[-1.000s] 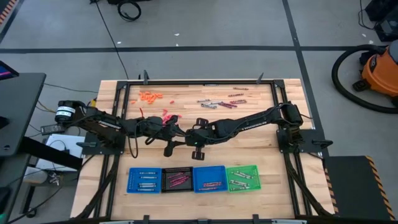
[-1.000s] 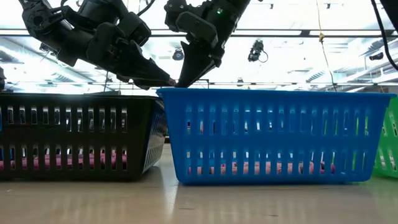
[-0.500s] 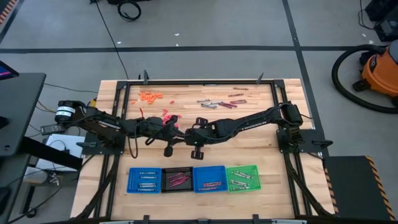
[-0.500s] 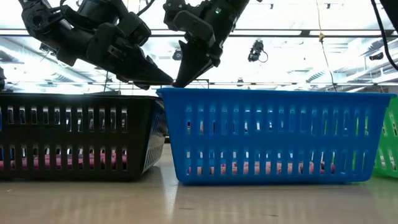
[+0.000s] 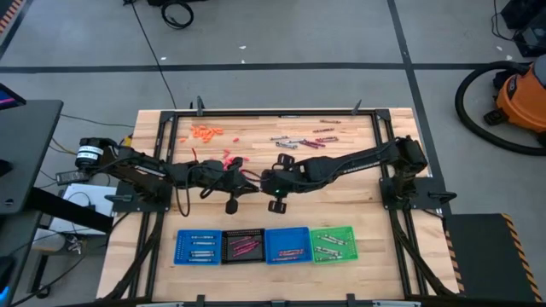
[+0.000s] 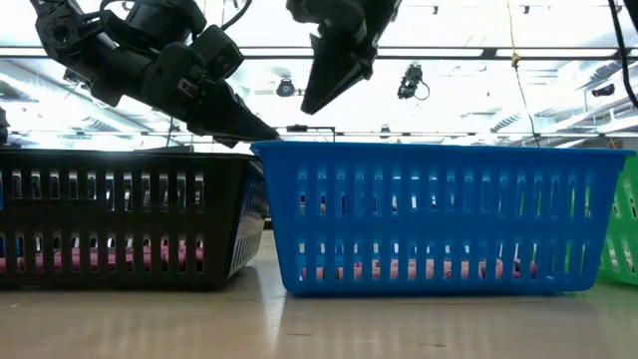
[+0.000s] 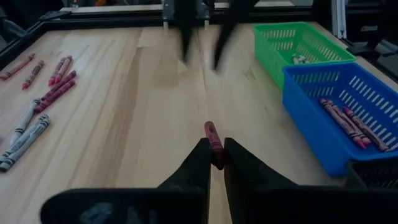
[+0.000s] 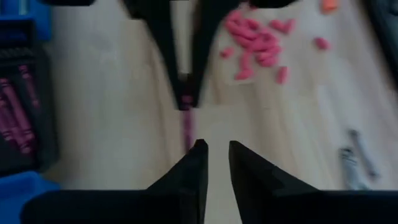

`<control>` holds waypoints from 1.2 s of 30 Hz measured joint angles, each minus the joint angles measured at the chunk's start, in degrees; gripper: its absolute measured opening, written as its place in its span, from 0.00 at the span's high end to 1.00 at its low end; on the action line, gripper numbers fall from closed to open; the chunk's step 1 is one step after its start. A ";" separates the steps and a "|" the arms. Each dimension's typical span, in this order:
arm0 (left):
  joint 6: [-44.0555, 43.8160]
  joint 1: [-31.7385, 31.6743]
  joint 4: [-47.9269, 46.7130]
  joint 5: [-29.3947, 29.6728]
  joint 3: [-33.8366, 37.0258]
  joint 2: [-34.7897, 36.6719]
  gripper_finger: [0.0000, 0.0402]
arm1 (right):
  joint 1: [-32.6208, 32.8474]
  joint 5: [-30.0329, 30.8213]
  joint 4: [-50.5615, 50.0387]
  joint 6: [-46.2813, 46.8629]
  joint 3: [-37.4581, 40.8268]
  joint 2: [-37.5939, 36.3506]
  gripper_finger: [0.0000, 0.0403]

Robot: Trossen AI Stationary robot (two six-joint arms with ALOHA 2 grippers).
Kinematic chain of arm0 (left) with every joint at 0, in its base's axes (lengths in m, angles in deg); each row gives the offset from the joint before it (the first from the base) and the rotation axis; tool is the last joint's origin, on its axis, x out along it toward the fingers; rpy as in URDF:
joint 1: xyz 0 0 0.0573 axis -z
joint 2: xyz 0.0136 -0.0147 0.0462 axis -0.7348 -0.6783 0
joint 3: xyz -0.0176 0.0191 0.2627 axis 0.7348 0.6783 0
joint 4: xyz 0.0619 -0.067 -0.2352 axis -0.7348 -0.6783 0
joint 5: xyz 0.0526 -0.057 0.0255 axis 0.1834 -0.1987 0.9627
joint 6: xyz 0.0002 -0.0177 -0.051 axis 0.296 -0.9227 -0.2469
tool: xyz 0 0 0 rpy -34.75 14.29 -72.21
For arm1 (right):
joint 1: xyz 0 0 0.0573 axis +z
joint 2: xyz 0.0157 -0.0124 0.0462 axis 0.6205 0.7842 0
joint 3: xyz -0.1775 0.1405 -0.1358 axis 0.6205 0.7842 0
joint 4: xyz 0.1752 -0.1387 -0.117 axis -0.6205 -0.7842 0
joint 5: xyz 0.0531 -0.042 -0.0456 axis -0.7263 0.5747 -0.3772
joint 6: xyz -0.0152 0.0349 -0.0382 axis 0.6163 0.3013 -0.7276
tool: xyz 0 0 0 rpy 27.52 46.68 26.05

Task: Sort crayons
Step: Put the dark pink crayon into the black bin

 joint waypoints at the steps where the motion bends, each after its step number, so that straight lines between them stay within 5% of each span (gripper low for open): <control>1: -0.24 0.02 -0.17 -0.06 0.00 0.02 0.94 | 0.16 1.00 -0.97 0.33 0.00 -0.49 0.81; 12: -6.55 7.44 -12.89 -1.06 0.02 11.37 0.94 | 3.96 13.07 -11.05 7.63 2.57 -1.27 0.80; 21: -13.63 15.73 -15.15 1.52 0.00 15.54 0.94 | 2.85 16.45 -10.34 10.98 9.86 -1.44 0.80; 30: -21.21 24.96 -15.26 10.26 0.00 15.52 0.94 | 1.72 18.24 -10.33 12.14 12.35 -1.44 0.80; 36: -25.48 32.14 -16.14 22.20 -0.47 15.39 0.94 | 2.19 19.58 -10.19 12.14 12.35 -1.44 0.80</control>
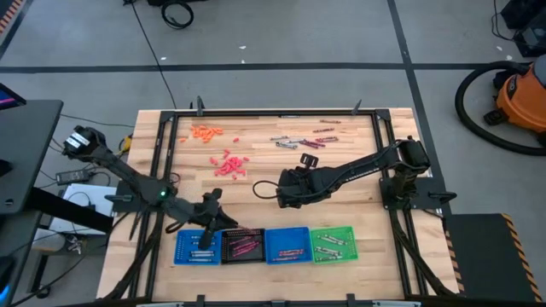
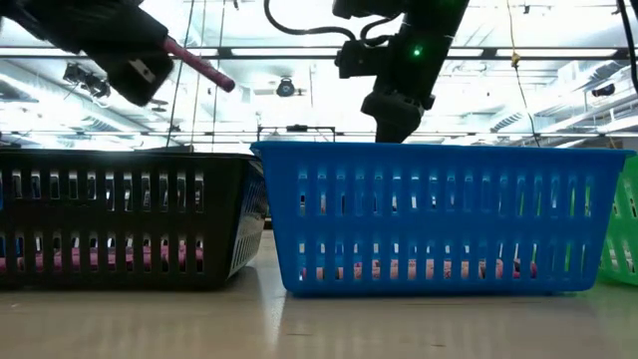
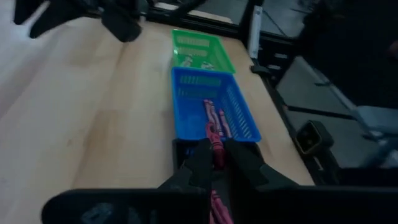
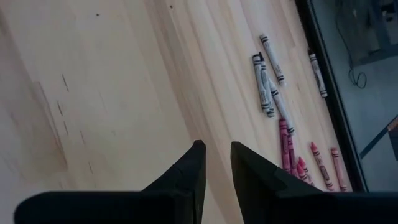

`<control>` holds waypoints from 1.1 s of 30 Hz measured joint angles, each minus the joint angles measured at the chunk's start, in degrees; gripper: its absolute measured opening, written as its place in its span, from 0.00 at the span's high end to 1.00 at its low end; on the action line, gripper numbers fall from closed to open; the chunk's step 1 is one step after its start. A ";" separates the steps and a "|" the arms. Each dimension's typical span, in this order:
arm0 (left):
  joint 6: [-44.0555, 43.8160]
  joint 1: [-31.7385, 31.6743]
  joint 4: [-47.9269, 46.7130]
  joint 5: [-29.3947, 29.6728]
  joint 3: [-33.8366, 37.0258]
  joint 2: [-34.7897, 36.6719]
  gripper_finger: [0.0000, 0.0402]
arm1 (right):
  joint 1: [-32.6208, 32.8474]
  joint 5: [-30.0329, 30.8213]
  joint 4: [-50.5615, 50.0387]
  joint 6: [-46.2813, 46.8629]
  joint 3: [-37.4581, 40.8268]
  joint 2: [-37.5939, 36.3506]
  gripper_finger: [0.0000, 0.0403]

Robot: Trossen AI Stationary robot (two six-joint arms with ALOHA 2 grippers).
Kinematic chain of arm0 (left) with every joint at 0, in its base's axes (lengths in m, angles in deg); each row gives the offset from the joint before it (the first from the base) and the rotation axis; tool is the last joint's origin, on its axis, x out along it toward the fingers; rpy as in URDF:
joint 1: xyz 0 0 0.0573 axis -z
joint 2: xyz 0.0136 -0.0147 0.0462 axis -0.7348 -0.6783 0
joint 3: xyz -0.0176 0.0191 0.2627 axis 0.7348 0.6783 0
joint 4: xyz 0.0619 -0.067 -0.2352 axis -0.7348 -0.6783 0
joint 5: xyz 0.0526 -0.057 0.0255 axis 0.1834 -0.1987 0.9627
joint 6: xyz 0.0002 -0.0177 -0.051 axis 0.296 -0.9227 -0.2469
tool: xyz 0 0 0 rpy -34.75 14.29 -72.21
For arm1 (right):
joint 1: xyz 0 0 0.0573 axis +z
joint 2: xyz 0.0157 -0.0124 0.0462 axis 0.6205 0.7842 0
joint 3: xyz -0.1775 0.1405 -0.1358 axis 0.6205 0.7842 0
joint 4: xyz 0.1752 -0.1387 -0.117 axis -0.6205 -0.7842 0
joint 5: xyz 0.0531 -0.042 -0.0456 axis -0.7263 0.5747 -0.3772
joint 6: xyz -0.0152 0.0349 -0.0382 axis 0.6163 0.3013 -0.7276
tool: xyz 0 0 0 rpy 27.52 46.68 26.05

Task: Sort crayons
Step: Put the dark pink crayon into the black bin

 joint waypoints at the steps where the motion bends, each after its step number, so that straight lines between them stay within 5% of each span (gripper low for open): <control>1: -0.65 1.20 -0.96 1.88 -0.59 -0.05 0.94 | 0.05 0.37 0.04 0.00 0.00 0.00 0.80; 11: -3.32 8.41 -10.15 19.35 -9.26 -7.40 0.94 | 0.11 0.49 2.92 -0.96 0.00 0.00 0.80; 33: -17.24 10.62 -11.36 19.81 -12.47 -24.05 0.91 | 0.38 0.78 6.09 -5.00 0.02 0.02 0.80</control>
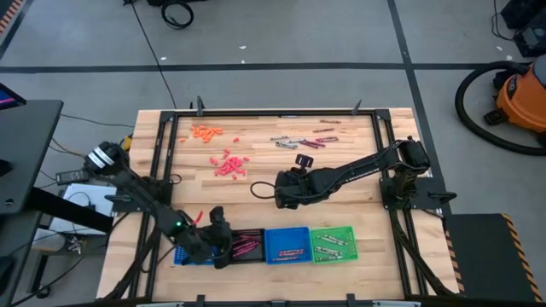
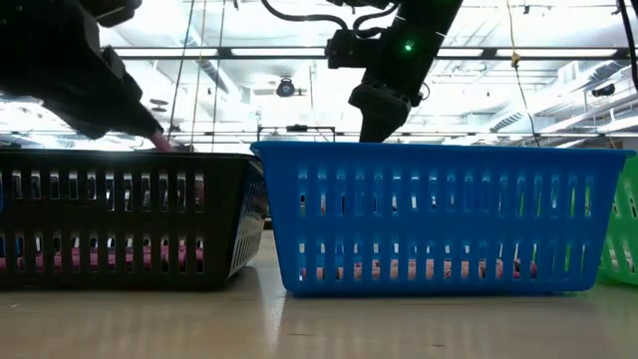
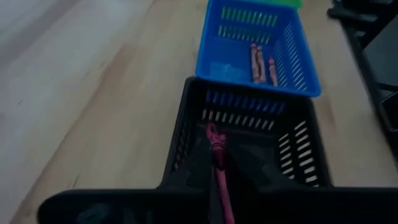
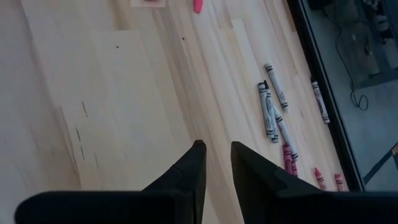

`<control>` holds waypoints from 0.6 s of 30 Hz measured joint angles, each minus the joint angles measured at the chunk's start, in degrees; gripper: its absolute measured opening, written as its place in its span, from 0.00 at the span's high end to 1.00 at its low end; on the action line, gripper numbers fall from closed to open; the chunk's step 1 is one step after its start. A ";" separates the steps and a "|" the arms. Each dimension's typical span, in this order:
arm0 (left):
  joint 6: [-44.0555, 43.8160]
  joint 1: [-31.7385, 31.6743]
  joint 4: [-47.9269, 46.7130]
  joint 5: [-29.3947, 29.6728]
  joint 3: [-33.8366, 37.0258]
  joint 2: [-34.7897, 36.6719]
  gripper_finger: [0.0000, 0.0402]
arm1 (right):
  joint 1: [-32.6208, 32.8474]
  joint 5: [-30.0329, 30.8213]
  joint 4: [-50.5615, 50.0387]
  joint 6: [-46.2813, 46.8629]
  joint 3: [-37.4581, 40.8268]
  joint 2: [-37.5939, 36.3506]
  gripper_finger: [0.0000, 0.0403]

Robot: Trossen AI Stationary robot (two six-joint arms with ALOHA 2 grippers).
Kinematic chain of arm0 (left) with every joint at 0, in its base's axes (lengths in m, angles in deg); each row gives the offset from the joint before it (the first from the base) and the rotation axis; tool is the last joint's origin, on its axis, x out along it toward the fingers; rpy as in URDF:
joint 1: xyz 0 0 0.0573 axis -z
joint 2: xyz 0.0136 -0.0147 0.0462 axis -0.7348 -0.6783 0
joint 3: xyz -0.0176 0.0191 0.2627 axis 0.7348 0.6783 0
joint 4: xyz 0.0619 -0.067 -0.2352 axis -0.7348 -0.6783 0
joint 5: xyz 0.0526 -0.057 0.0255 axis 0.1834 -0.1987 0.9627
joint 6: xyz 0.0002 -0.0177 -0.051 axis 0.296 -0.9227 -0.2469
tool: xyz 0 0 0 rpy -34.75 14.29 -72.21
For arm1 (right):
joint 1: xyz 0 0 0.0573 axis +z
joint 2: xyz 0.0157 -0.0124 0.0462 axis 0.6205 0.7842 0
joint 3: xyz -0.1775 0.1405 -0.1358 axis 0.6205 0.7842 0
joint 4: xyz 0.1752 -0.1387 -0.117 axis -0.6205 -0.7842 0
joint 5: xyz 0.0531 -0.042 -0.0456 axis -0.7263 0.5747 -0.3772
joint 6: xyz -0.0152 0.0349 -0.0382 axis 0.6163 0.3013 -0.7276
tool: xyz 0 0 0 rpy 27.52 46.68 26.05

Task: Sort crayons
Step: Put the dark pink crayon into the black bin, then put the pink crayon into the right blue bin

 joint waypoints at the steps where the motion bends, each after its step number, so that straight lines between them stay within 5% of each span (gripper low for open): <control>1: -0.01 -0.01 -0.08 -0.01 0.00 -0.33 0.89 | -0.02 -0.01 -0.05 -0.06 -0.01 0.00 0.80; 12: 2.30 -0.35 -0.09 -4.12 0.00 0.68 0.64 | -1.33 -2.61 0.93 -4.67 0.91 0.01 0.80; 18: 6.49 -2.70 -1.86 -4.67 0.00 5.45 0.61 | -7.59 -6.35 10.10 -8.33 11.26 -4.13 0.80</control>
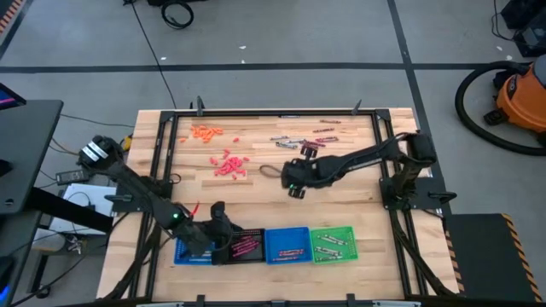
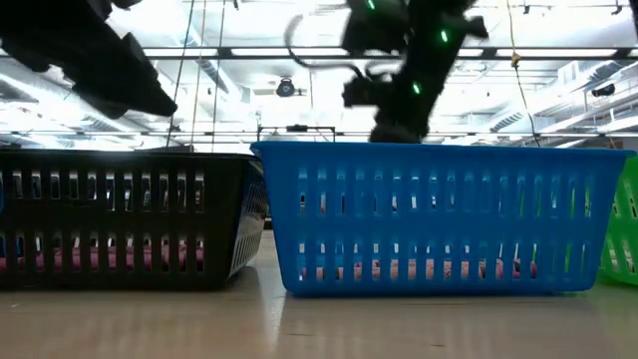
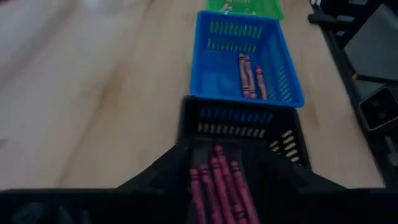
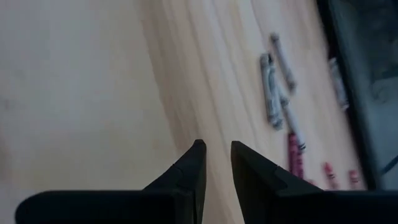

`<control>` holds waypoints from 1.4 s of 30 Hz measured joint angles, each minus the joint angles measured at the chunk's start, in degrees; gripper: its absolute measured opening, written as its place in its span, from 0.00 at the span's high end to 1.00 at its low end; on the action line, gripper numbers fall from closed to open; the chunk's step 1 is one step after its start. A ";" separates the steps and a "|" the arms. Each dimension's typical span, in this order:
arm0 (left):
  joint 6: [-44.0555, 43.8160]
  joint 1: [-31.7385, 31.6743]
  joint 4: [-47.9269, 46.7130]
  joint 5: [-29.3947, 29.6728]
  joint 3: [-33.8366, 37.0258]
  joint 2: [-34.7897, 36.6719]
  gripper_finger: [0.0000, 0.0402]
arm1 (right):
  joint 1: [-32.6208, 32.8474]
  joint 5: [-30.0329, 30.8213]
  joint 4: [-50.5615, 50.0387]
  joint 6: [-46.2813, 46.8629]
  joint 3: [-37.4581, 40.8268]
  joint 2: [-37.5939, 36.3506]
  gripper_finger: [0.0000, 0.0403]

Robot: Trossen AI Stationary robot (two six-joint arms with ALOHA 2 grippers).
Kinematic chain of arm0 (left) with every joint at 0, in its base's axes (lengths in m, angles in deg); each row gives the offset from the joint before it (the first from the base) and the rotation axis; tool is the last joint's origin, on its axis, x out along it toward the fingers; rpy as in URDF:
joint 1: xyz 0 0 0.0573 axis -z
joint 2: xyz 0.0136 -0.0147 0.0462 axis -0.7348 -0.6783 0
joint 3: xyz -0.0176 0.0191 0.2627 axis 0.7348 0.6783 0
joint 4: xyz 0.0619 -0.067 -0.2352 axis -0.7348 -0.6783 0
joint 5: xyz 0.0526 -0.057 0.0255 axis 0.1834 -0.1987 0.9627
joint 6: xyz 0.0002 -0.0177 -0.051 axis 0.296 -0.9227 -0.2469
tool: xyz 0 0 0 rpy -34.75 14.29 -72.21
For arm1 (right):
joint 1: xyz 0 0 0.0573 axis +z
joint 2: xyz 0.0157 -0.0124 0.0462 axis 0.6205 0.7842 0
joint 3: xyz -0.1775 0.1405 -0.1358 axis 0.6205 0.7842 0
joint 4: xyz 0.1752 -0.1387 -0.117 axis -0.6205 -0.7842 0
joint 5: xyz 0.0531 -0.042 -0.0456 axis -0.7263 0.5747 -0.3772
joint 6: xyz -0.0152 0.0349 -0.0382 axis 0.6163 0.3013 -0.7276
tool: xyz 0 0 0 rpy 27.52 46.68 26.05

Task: Sort crayons
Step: Put the pink crayon into the right blue bin

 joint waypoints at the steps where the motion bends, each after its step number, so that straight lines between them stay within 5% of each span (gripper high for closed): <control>1: 1.16 -0.41 -0.79 0.00 0.00 0.76 0.61 | -1.25 -1.48 2.97 -0.48 2.82 -1.26 0.80; 7: 8.47 -3.33 -3.03 0.02 0.00 4.77 0.61 | -9.11 -8.43 23.45 -4.23 18.72 -10.48 0.80; 15: 15.91 -9.51 -5.85 0.07 0.00 5.64 0.61 | -19.33 -16.62 32.50 -8.19 28.58 -16.50 0.80; 30: 28.21 -18.04 -7.73 0.02 0.00 5.61 0.61 | -38.62 -21.47 13.94 -18.52 25.14 -16.65 0.80; 42: 36.47 -22.54 -6.91 -5.04 0.05 5.61 0.61 | -48.27 -29.81 13.73 -27.80 18.07 -12.18 0.80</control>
